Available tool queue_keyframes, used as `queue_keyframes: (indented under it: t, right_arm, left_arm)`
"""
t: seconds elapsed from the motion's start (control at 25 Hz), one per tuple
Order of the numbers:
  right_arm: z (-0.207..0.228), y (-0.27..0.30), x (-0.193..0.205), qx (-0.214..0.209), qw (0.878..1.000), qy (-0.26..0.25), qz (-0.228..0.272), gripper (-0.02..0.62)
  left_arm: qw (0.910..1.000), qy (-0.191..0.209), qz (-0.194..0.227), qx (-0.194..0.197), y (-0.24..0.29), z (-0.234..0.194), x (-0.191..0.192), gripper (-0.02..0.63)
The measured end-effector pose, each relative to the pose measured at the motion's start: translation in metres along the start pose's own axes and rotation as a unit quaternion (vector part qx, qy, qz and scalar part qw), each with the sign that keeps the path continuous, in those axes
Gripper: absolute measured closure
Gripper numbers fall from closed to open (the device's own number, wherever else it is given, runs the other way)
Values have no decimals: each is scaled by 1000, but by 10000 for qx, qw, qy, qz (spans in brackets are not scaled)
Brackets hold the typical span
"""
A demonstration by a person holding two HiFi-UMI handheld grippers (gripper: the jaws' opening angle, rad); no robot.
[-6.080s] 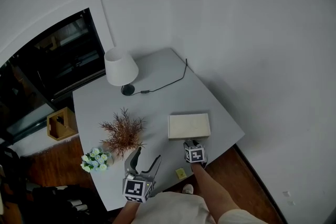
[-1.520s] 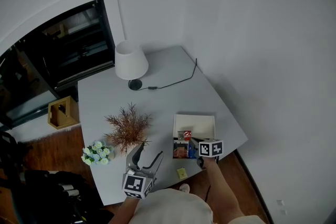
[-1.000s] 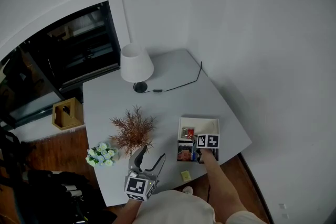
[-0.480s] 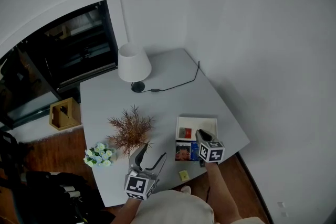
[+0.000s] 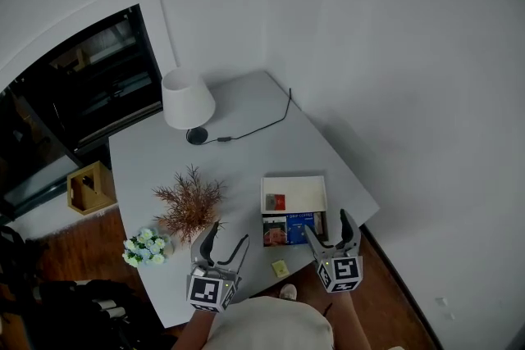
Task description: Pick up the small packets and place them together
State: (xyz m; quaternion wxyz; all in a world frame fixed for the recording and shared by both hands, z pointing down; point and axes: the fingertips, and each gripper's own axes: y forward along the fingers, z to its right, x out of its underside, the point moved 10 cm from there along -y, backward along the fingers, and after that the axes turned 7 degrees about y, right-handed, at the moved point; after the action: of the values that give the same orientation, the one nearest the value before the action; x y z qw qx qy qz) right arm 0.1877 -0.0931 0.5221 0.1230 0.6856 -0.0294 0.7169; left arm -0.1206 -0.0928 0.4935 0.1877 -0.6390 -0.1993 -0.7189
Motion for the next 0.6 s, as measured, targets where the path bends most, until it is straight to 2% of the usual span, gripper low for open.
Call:
queue_keyframes:
  t: [0.08,0.2,0.36,0.48,0.6]
  right_arm:
    - [-6,-18,-3,72,9997,-22,252,160]
    - [-13,-35,3,92,9995,84,292,160]
    - [-18,-38,14,-252,9995,187,31,165]
    - [-16,-33,18,-622,9976,280,-141,196]
    - [-5,-20,35,-561,9944,425,-791,196]
  left_arm:
    - [9998,152,124,-79,-2,2,0,307]
    - [9996,143,198,-121,-4,3,0,305]
    - [10000,16,28,77,-2,4,1,305]
    - [10000,19,20,49,-3,5,1,305]
    - [9999,-84,96,-56,-4,4,1,307]
